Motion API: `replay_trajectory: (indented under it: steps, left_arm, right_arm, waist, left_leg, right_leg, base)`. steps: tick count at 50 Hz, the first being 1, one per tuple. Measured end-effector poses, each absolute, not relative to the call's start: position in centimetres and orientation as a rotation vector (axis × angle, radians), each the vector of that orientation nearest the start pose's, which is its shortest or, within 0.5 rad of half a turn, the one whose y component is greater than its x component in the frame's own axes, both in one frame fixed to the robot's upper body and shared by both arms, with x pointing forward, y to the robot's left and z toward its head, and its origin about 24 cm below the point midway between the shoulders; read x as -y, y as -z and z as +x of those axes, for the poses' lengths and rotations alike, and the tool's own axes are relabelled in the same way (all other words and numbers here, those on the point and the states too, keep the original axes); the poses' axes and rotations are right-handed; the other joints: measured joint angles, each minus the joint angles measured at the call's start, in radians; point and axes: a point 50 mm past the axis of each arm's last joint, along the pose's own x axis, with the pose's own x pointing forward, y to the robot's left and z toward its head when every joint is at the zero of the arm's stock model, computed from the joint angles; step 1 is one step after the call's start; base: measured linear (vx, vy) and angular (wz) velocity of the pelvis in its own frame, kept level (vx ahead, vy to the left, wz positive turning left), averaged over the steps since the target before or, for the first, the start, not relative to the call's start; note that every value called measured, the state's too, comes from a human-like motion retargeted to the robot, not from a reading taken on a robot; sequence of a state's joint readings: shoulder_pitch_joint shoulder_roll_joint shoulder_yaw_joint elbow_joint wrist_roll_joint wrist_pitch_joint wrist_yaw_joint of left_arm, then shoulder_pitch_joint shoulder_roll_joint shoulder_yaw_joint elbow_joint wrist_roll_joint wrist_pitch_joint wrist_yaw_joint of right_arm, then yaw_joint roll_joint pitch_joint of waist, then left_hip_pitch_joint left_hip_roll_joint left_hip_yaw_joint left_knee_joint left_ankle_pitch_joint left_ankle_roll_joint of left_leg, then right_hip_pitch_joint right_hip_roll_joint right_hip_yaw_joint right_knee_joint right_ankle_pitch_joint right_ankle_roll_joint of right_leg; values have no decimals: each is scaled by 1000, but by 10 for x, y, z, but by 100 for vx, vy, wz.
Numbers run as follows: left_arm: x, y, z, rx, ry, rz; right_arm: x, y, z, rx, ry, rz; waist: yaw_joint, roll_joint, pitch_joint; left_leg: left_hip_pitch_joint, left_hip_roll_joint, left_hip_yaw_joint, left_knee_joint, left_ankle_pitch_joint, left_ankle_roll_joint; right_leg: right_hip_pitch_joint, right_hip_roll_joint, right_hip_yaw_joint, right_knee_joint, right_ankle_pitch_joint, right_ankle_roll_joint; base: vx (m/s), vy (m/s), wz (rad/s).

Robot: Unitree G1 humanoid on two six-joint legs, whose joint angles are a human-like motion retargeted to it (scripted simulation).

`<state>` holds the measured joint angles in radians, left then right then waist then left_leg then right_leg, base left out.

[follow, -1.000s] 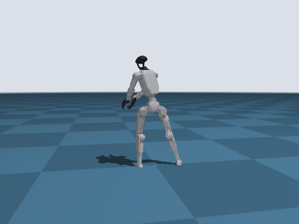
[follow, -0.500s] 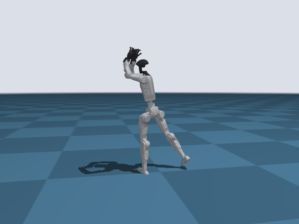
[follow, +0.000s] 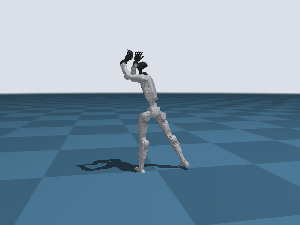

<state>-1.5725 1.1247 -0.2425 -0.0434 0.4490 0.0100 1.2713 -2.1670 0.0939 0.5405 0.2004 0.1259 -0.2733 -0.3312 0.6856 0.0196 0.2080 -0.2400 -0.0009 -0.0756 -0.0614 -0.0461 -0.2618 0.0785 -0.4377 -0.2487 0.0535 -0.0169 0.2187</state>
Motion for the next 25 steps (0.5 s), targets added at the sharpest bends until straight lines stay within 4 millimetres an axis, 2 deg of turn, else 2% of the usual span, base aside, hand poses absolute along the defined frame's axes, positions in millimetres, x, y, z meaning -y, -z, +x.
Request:
replay_trajectory:
  steps: [2, 5, 7, 8, 9, 10, 11, 12, 13, 14, 15, 16, 17, 18, 19, 20, 22, 23, 25]
  left_arm:
    - [-221, -474, 161, -3147, 2122, -345]
    - [-253, -424, 220, -3210, 2623, -150]
    - [-247, -379, 271, -3242, 3023, 85]
    - [-239, -349, 299, -3211, 3287, 173]
    - [-229, -316, 325, -3104, 3617, 217]
    - [-215, -278, 348, -2893, 3998, 229]
    - [-197, -238, 369, -2570, 4438, 147]
    - [-174, -195, 383, -2051, 4902, -26]
    - [-147, -152, 390, -1211, 5350, -397]
    - [-115, -112, 388, -18, -599, 102]
    - [-80, -75, 379, -200, -415, 138]
    - [-43, -53, 366, -332, -221, 141]
    - [-8, -38, 351, -434, -46, 129]
    - [24, -37, 338, -480, 87, 97]
    - [50, -46, 330, -470, 180, 63]
    - [73, -61, 324, -435, 254, 29]
    - [97, -123, 334, -206, 275, -7]
    - [102, -162, 341, -64, 277, -14]
    - [94, -256, 354, 255, 292, -10]
  right_arm:
    - [-129, -465, 59, 1831, -996, -93]
    - [-166, -434, 121, 1459, -994, -168]
    - [-172, -402, 192, 1125, -892, -156]
    - [-169, -376, 231, 936, -803, -144]
    - [-160, -344, 269, 736, -693, -124]
    - [-146, -305, 303, 531, -571, -107]
    - [-123, -262, 334, 331, -430, -83]
    - [-94, -215, 356, 137, -290, -58]
    - [-61, -165, 370, -47, -160, -19]
    - [-23, -117, 375, -208, -44, 33]
    - [17, -70, 371, -353, 68, 90]
    - [57, -37, 365, -439, 163, 156]
    - [96, -13, 356, -493, 259, 211]
    - [133, -2, 349, -494, 348, 251]
    - [164, -7, 346, -446, 415, 273]
    - [191, -19, 345, -371, 467, 282]
    - [215, -89, 364, -97, 460, 270]
    - [217, -134, 373, 61, 423, 261]
    - [194, -239, 385, 385, 294, 294]
  waist:
    - [-19, 52, 83]
    - [-92, 122, 223]
    - [-139, 125, 297]
    - [-173, 106, 308]
    - [-212, 76, 312]
    - [-253, 42, 312]
    - [-296, 1, 312]
    - [-339, -39, 312]
    - [-381, -79, 312]
    - [-428, -121, 312]
    - [-479, -165, 312]
    - [-540, -216, 312]
    - [-604, -267, 306]
    - [-674, -321, 289]
    - [-758, -371, 245]
    - [-847, -420, 187]
    - [-1040, -482, 37]
    - [-1128, -494, -38]
    - [-1290, -536, -133]
  left_leg:
    - [-14, 18, 53, 6, 16, 0]
    - [-35, 51, 145, 34, 31, 0]
    - [-63, 68, 211, 66, 36, 0]
    - [-90, 83, 244, 89, 37, 0]
    - [-116, 104, 276, 116, 36, 0]
    - [-142, 127, 307, 145, 34, 0]
    - [-154, 159, 337, 186, 23, 0]
    - [-159, 194, 366, 231, 10, 0]
    - [-152, 239, 393, 282, -7, 0]
    - [-133, 278, 417, 333, -24, 7]
    - [-110, 315, 440, 384, -40, 17]
    - [-71, 342, 457, 425, -48, 33]
    - [-29, 369, 472, 464, -54, 48]
    - [17, 396, 482, 499, -54, 62]
    - [56, 420, 487, 528, -46, 76]
    - [91, 443, 489, 555, -34, 89]
    - [168, 467, 467, 591, 13, 112]
    - [209, 470, 446, 602, 45, 120]
    - [319, 453, 384, 601, 124, 107]
  right_leg:
    - [-57, -5, 23, 18, -42, -11]
    - [-161, -9, 57, 70, -100, -29]
    - [-243, -15, 68, 106, -129, -15]
    - [-295, -11, 75, 123, -140, -17]
    - [-341, -1, 82, 134, -149, -21]
    - [-383, 12, 89, 142, -158, -27]
    - [-404, 31, 100, 142, -164, -32]
    - [-416, 55, 113, 139, -169, -39]
    - [-410, 87, 129, 127, -172, -48]
    - [-392, 114, 150, 114, -174, -55]
    - [-368, 139, 172, 100, -175, -62]
    - [-332, 157, 200, 85, -175, -67]
    - [-295, 176, 230, 69, -174, -72]
    - [-257, 198, 266, 51, -170, -76]
    - [-230, 221, 307, 31, -162, -79]
    - [-208, 244, 352, 11, -153, -81]
    - [-174, 289, 461, -19, -132, -84]
    - [-159, 310, 520, -30, -122, -85]
    - [-109, 353, 651, -47, -105, -86]
  base:
    - [-51, -18, -139]
    - [-52, -20, -162]
    - [-45, -21, -166]
    - [-38, -24, -169]
    - [-32, -28, -172]
    - [-25, -32, -179]
    - [-18, -36, -188]
    - [-9, -40, -204]
    - [-2, -40, -212]
    - [5, -38, -216]
    - [11, -33, -211]
    - [16, -30, -212]
    - [22, -29, -223]
    - [26, -30, -242]
    - [30, -30, -261]
    - [33, -31, -285]
    - [36, -30, -317]
    - [37, -29, -343]
    - [35, -26, -355]
